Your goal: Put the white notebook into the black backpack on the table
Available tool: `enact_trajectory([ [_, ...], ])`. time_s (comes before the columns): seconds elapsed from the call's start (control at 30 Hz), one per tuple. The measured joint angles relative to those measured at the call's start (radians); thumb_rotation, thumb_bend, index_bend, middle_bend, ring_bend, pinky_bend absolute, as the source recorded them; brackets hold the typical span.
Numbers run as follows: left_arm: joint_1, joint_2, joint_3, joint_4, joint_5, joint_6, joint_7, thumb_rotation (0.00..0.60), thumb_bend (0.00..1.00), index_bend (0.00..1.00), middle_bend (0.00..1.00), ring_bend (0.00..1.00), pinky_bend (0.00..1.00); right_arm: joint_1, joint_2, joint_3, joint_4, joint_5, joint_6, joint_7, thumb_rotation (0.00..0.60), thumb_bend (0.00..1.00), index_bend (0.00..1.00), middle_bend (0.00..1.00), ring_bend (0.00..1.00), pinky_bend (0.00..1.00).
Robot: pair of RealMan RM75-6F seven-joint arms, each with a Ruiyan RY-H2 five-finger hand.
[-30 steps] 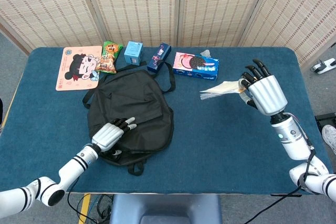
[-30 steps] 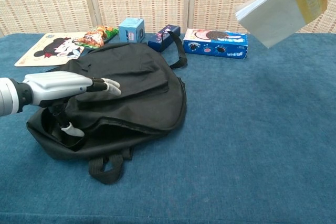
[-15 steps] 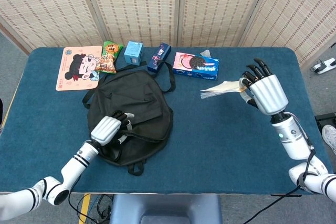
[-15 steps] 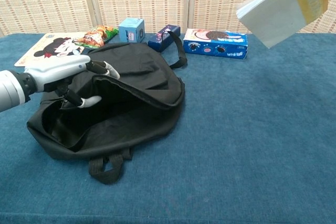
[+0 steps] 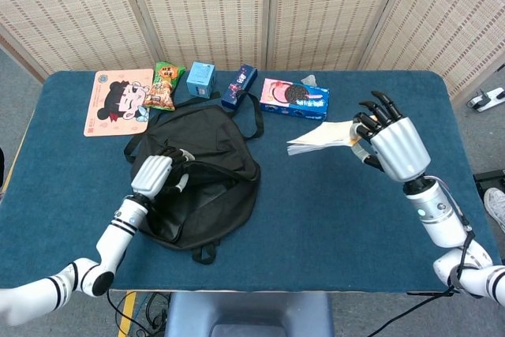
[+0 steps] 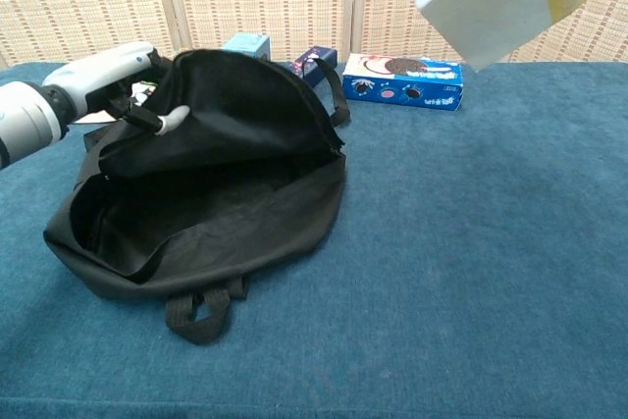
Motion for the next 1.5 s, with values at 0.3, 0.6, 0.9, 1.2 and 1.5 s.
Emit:
enact_trajectory([
  [0.3,-0.053,0.024,-0.112,-0.039,-0.252,-0.075,0.107,0.600,0.54,0.74,0.32,0.27,0.15,0.026,0.017,-0.010,-0.171,-0.117,0.039,0.032,0.600,0.59,0.66,0.49,0.27,0.15],
  [0.6,-0.102,0.045,-0.171,-0.027,-0.468,-0.134,0.185,0.600,0.54,0.74,0.32,0.27,0.15,0.120,-0.053,-0.007,-0.232,-0.176,-0.039,0.054,0.600,0.58,0.66,0.49,0.27,0.15],
  [0.9,-0.136,0.088,-0.182,-0.036,-0.609,-0.182,0.238,0.600,0.54,0.73,0.32,0.27,0.15,0.245,-0.213,0.017,-0.155,-0.193,-0.130,0.079,0.600,0.57,0.66,0.49,0.27,0.15],
  [1.2,-0.159,0.122,-0.180,-0.051,-0.711,-0.210,0.254,0.600,0.54,0.72,0.32,0.27,0.15,0.358,-0.380,0.025,0.013,-0.190,-0.200,0.115,0.600,0.56,0.66,0.49,0.27,0.15],
  [1.5,-0.172,0.148,-0.160,-0.057,-0.758,-0.220,0.261,0.600,0.54,0.71,0.32,0.27,0.15,0.427,-0.517,0.006,0.191,-0.176,-0.233,0.162,0.600,0.55,0.67,0.49,0.27,0.15],
])
